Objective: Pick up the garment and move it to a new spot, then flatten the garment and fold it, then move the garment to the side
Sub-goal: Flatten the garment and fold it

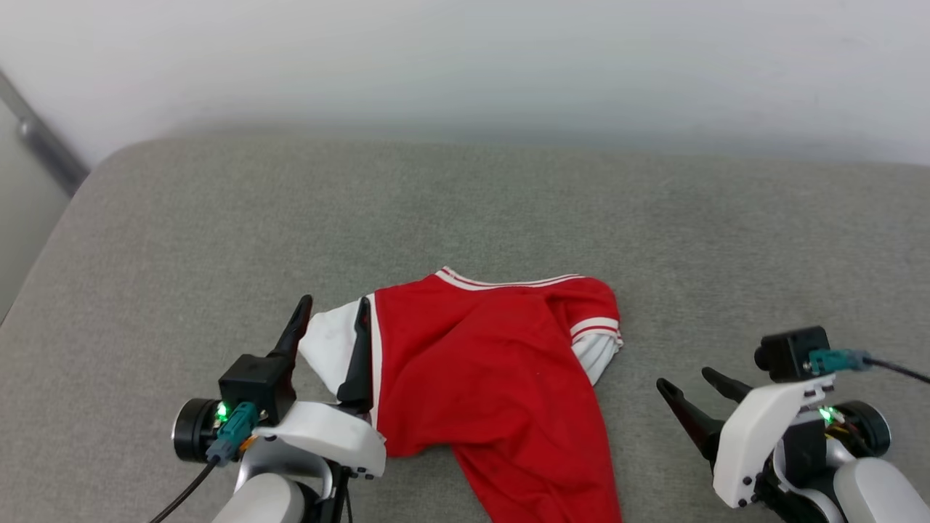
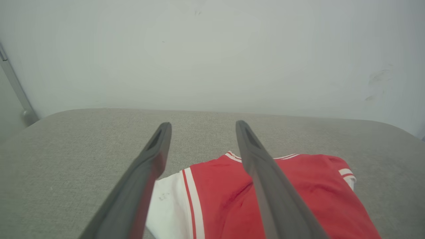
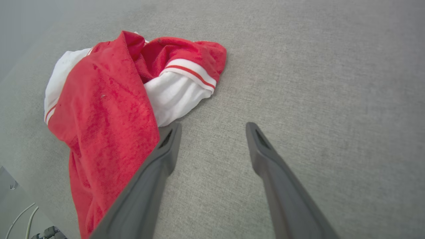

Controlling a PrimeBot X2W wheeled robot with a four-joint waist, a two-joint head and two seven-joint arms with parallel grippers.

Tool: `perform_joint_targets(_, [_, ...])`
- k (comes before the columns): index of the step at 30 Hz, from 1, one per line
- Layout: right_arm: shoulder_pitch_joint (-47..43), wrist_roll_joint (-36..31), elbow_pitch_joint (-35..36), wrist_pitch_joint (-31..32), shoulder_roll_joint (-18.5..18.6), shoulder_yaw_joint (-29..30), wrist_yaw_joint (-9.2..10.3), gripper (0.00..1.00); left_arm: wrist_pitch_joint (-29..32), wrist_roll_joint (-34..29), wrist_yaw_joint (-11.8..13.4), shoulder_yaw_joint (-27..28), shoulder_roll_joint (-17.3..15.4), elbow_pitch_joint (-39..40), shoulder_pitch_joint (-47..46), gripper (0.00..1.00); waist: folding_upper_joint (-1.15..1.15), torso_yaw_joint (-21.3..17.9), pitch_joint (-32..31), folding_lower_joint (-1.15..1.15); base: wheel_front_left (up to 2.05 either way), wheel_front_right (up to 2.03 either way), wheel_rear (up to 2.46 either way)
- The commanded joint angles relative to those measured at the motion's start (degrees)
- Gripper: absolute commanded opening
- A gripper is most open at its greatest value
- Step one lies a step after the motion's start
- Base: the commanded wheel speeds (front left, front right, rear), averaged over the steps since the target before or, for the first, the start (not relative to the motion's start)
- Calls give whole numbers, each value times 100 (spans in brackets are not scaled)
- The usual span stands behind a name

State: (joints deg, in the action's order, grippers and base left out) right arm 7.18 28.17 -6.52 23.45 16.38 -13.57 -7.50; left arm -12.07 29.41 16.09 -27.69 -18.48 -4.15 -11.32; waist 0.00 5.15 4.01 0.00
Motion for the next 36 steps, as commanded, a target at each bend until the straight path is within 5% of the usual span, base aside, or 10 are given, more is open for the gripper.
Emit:
perform_joint_targets(1, [186, 61, -83, 163, 53, -44, 1, 100, -32, -46, -32, -35, 48, -8, -105, 100, 0, 162, 232, 0, 0, 0, 0])
perform_joint_targets(18, [1483, 615, -1540, 1201, 358, -1622, 2, 100, -240, -140, -185, -96, 437, -384, -695, 100, 0, 571, 1073, 0, 0, 0, 0])
perform_joint_targets(20, [1466, 711, -1666, 1253, 356, -1776, 2, 4, -262, -143, -195, -83, 461, -426, -691, 100, 0, 564, 1076, 0, 0, 0, 0])
perform_joint_targets(26, [1754, 778, -1546, 933, 474, -1828, 1, 0, -282, -140, -198, -29, 469, -509, -634, 100, 0, 465, 975, 0, 0, 0, 0])
perform_joint_targets(36, [1828, 518, -671, 630, 997, -1119, 3, 0, -303, -98, -192, 74, 400, -528, -409, 100, 0, 106, 574, 0, 0, 0, 0])
